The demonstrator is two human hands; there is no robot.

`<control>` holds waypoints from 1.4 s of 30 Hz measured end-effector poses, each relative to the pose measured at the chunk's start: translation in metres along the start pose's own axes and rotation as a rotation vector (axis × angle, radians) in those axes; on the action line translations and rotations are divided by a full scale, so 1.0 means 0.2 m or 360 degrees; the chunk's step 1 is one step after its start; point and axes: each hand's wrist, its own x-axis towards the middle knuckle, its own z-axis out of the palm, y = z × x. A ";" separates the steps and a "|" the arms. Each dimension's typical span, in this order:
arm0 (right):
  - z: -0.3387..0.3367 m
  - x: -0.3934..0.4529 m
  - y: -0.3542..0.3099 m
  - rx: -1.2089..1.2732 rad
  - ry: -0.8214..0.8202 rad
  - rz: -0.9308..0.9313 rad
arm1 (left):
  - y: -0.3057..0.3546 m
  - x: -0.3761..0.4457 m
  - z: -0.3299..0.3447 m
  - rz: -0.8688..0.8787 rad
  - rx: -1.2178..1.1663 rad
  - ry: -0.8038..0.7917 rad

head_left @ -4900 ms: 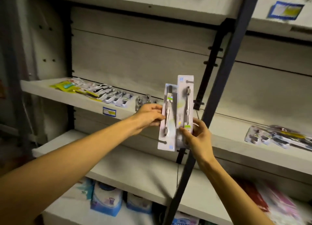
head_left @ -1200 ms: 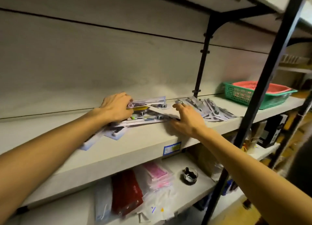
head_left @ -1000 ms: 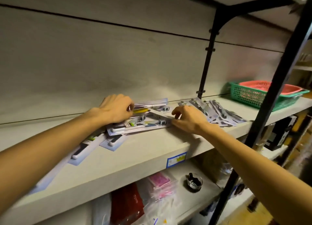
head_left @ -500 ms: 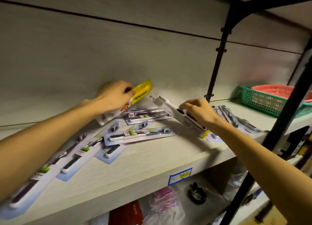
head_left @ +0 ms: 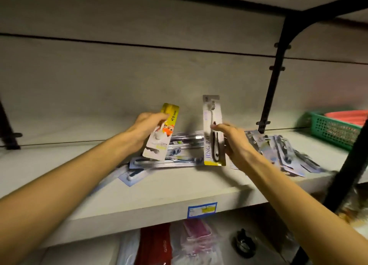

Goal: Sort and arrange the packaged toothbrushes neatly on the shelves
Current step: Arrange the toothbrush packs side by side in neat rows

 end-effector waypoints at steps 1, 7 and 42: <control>0.02 -0.02 0.01 0.0045 -0.0049 -0.0050 | -0.02 -0.04 0.00 0.0010 -0.0023 0.0013; 0.17 -0.15 0.10 0.0100 -0.0044 -0.0290 | -0.06 -0.26 -0.08 0.0090 -0.0040 0.0023; 2.37 -1.86 0.04 -0.0030 -0.0592 -0.1206 | -0.34 -1.88 -2.46 0.0097 -0.0194 0.0262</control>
